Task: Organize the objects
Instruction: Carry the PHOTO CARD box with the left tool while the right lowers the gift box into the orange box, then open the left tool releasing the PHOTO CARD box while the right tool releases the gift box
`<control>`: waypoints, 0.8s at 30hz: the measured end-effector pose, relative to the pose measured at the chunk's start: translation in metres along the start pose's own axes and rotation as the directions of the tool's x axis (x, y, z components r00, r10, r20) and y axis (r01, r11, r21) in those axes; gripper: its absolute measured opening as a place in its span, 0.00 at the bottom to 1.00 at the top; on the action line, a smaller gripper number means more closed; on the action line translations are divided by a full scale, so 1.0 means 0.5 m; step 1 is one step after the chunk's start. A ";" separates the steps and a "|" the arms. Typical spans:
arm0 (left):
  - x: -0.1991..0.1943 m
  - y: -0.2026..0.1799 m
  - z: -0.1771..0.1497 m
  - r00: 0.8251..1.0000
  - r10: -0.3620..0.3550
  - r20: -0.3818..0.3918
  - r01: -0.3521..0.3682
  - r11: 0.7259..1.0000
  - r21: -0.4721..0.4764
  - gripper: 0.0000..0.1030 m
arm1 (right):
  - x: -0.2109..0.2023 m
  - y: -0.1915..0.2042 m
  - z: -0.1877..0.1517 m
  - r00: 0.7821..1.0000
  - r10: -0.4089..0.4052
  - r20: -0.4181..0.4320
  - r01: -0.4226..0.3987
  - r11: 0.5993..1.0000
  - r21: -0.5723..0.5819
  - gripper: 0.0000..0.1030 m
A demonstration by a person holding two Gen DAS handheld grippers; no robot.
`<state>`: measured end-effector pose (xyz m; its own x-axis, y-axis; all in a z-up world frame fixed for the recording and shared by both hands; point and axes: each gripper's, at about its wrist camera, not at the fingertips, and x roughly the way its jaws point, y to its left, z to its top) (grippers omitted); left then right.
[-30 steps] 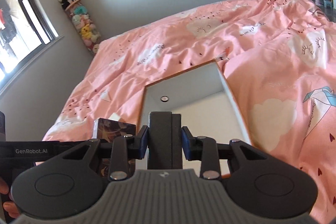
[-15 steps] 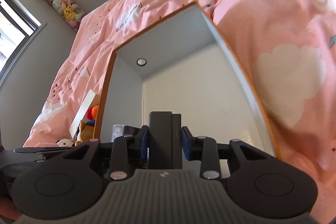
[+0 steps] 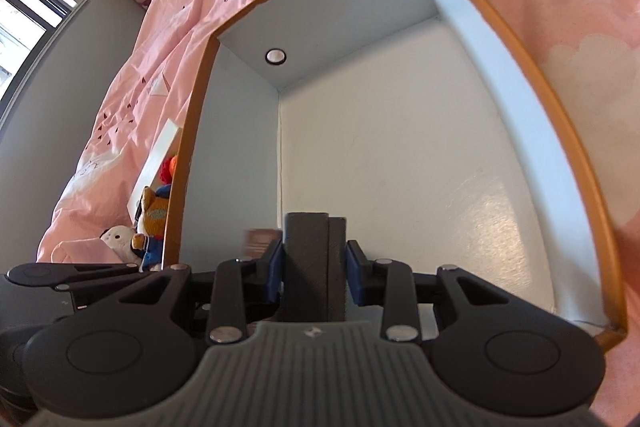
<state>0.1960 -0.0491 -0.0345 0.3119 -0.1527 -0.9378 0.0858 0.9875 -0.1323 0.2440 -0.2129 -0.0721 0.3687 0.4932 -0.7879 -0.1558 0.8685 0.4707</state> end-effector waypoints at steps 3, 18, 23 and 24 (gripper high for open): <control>0.000 0.009 -0.002 1.000 -0.020 -0.002 0.019 1.000 -0.002 0.33 | 0.006 0.005 -0.003 1.000 0.002 -0.014 -0.002 1.000 -0.004 0.34; -0.128 0.145 -0.078 0.962 -0.163 0.221 0.200 0.967 -0.158 0.55 | 0.028 0.056 -0.012 0.996 -0.084 -0.033 0.080 0.992 -0.102 0.35; -0.123 0.187 -0.098 0.960 -0.147 0.240 0.203 0.953 -0.227 0.55 | 0.028 0.057 -0.017 0.998 -0.044 -0.035 0.042 0.998 -0.056 0.38; -0.123 0.193 -0.104 0.959 -0.149 0.241 0.205 0.951 -0.232 0.55 | 0.025 0.055 -0.019 0.999 -0.041 -0.036 0.039 0.998 -0.044 0.39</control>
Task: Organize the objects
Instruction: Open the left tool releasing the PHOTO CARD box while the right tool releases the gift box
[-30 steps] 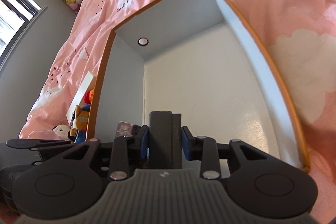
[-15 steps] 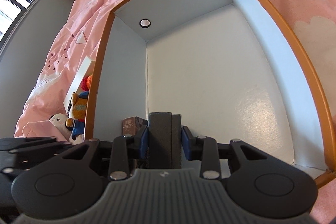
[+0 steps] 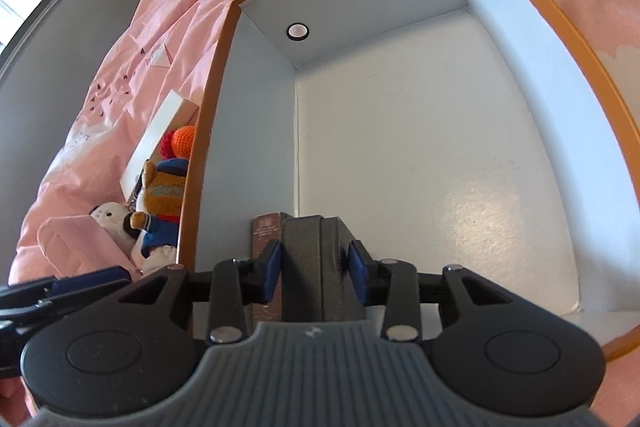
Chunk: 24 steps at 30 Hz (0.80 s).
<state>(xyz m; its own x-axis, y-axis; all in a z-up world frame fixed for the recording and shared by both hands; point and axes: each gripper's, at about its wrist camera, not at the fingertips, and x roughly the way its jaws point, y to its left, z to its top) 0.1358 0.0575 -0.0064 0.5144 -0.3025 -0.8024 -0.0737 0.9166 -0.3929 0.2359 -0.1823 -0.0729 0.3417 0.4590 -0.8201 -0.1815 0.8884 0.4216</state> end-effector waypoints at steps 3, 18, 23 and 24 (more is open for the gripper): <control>-0.007 0.014 -0.017 1.000 -0.019 -0.001 0.019 1.000 -0.002 0.55 | -0.016 -0.007 -0.008 1.000 0.009 0.012 -0.009 1.000 0.020 0.41; -0.016 0.074 -0.078 0.999 -0.005 -0.032 0.004 0.999 -0.035 0.55 | -0.018 0.028 -0.026 0.999 -0.020 0.024 0.021 0.999 -0.049 0.20; -0.041 0.090 -0.084 1.000 0.002 -0.008 -0.002 0.999 -0.037 0.55 | -0.046 0.056 -0.047 0.993 -0.056 0.107 0.068 0.991 -0.117 0.22; -0.047 0.092 -0.085 1.000 0.004 0.000 -0.004 1.000 -0.031 0.55 | -0.056 0.070 -0.055 0.991 -0.045 0.129 0.064 0.987 -0.148 0.22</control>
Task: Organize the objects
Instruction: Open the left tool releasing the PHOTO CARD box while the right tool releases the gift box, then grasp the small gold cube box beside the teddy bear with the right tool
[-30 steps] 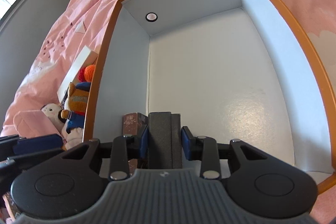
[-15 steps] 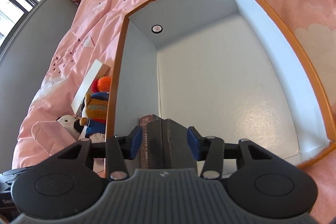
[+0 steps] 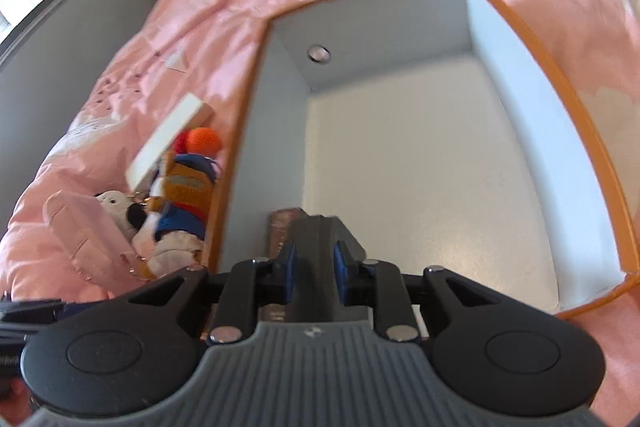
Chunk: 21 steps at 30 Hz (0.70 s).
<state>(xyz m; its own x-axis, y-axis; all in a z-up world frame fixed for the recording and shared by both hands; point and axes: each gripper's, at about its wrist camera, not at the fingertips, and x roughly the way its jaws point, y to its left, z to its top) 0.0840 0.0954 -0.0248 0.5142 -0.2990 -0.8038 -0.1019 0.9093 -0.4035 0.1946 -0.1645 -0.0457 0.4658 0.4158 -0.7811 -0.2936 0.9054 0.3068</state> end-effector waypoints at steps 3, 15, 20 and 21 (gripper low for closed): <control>-0.015 0.003 -0.004 1.000 0.003 0.018 -0.003 1.000 0.021 0.55 | -0.037 0.056 -0.016 0.997 0.035 0.071 -0.026 0.992 -0.122 0.23; -0.040 0.005 -0.009 0.998 0.053 0.025 -0.056 0.985 0.162 0.55 | -0.005 0.239 -0.097 1.000 0.014 -0.014 -0.019 0.579 -0.815 0.63; -0.021 0.014 0.003 0.999 0.040 0.010 -0.041 0.985 0.170 0.55 | 0.046 0.264 -0.112 0.995 -0.093 -0.040 -0.010 0.309 -0.951 0.70; -0.018 0.015 0.005 0.999 0.035 0.009 -0.036 0.985 0.168 0.55 | 0.056 0.268 -0.115 0.993 -0.109 -0.042 -0.013 0.256 -0.967 0.72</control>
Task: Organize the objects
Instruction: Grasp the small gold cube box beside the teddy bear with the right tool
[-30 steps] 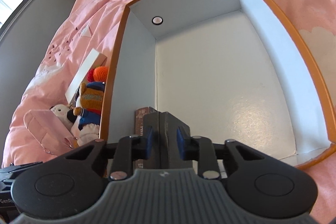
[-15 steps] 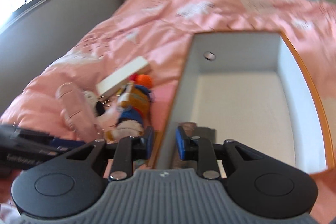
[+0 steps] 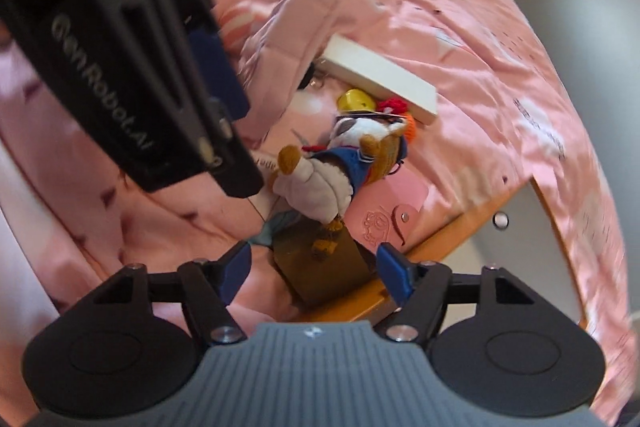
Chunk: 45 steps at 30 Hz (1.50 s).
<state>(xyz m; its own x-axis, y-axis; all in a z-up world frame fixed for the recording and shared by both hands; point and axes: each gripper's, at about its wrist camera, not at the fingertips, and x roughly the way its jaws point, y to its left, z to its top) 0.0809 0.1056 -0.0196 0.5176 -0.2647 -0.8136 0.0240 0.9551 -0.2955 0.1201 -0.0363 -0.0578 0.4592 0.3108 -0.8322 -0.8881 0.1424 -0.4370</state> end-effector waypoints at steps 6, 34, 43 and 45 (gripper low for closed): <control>0.021 0.007 0.010 1.000 -0.012 0.001 0.012 1.000 0.020 0.55 | 0.065 0.019 0.014 0.993 -0.021 -0.120 -0.010 0.968 -0.252 0.72; 0.036 0.056 0.024 0.996 -0.087 -0.038 0.087 0.996 0.002 0.48 | 0.124 -0.077 0.046 0.977 0.100 -0.189 -0.142 0.965 -0.220 0.62; -0.009 0.037 0.007 0.999 -0.030 -0.011 0.030 0.999 0.018 0.48 | 0.011 -0.093 0.088 0.972 0.210 -0.102 -0.221 0.970 -0.104 0.60; -0.019 0.034 0.001 1.000 -0.017 -0.013 0.017 1.000 0.024 0.49 | -0.016 -0.100 0.085 0.958 0.278 -0.078 -0.282 0.958 -0.055 0.60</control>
<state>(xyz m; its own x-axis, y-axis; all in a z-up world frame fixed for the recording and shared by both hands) 0.0770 0.1243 -0.0164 0.5059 -0.2827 -0.8149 0.0534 0.9532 -0.2976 0.1601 -0.0059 -0.0148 0.1945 0.2638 -0.9448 -0.9793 -0.0026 -0.2024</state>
